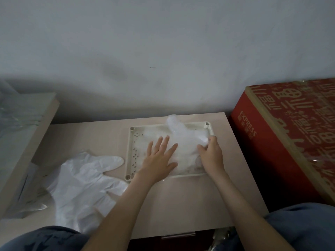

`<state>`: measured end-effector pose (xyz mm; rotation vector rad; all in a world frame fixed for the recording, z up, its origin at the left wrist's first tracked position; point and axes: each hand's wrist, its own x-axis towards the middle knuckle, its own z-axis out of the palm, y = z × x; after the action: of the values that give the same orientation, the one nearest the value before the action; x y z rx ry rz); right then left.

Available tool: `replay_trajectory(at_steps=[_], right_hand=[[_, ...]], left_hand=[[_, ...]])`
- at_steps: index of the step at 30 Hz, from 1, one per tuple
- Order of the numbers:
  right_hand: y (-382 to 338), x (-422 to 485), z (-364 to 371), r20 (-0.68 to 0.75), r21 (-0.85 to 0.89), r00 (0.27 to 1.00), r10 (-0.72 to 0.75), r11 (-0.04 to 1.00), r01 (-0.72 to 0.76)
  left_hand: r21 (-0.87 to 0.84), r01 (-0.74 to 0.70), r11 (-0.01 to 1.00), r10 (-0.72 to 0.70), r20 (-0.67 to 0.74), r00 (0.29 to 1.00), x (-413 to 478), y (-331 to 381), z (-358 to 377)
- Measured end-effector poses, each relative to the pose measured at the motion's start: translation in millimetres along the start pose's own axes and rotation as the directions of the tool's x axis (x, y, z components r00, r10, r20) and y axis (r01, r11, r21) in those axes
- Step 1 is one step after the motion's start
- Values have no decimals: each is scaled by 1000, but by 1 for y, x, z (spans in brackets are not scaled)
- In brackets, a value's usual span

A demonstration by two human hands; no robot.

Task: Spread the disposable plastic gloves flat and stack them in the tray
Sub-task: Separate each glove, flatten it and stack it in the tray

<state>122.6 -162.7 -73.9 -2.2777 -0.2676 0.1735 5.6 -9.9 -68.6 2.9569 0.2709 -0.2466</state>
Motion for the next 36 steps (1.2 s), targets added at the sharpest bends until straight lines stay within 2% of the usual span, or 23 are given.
replay_trajectory(at_steps=[2,3,5,6,7,9,11,12,16,18,19,20,22,25,26,28,31,36], right_hand=[[-2,0,2,-118,-180,969,-217,964,194],[-6,0,3,-138,-291,920,-368,902,317],[-11,2,9,-5,-374,789,-614,733,568],[-13,1,13,132,-357,746,-653,670,650],[-11,-2,18,265,-352,736,-623,649,675],[-5,-4,22,483,-396,794,-370,716,575],[1,-1,24,582,-453,797,-160,750,481],[0,0,24,590,-465,796,-136,748,473],[-16,-4,20,510,-459,837,-198,760,459],[-30,-10,22,463,-393,840,-283,783,481],[-36,-13,22,459,-363,827,-326,780,509],[-48,-21,30,470,-328,798,-377,765,554],[-60,-29,38,476,-276,761,-441,747,605],[-82,-53,63,515,-189,684,-516,710,678],[-87,-61,71,522,-168,663,-537,697,697],[-98,-77,87,529,-130,629,-570,678,724],[-106,-95,104,532,-99,604,-594,665,740],[-114,-110,116,545,-93,593,-593,660,746]], left_hand=[[-44,70,997,-63,152,986,1,-3,6],[-74,84,994,-69,190,979,3,-3,7],[-96,92,991,-69,219,973,6,-4,8],[-91,99,991,-76,229,970,5,-4,8],[-85,107,991,-84,239,967,5,-5,9],[-78,129,989,-104,262,959,3,-6,10],[-48,136,990,-119,258,959,1,-7,8],[-17,130,991,-123,222,967,0,-6,6],[-17,108,994,-109,-92,990,-7,-6,-14],[-64,124,990,-136,-254,957,-17,-14,-21],[-90,159,983,-178,-292,940,-20,-19,-23],[-118,232,966,-257,-290,922,-34,-32,-24],[-153,387,909,-412,-195,890,-49,-50,-23],[45,562,826,-560,-53,827,-88,-84,-17],[75,578,813,-578,-18,816,-101,-94,-14],[2,605,796,-603,81,794,-126,-106,-7],[-118,568,814,-540,202,817,-146,-116,5],[-300,546,782,-542,106,834,-156,-125,9]])
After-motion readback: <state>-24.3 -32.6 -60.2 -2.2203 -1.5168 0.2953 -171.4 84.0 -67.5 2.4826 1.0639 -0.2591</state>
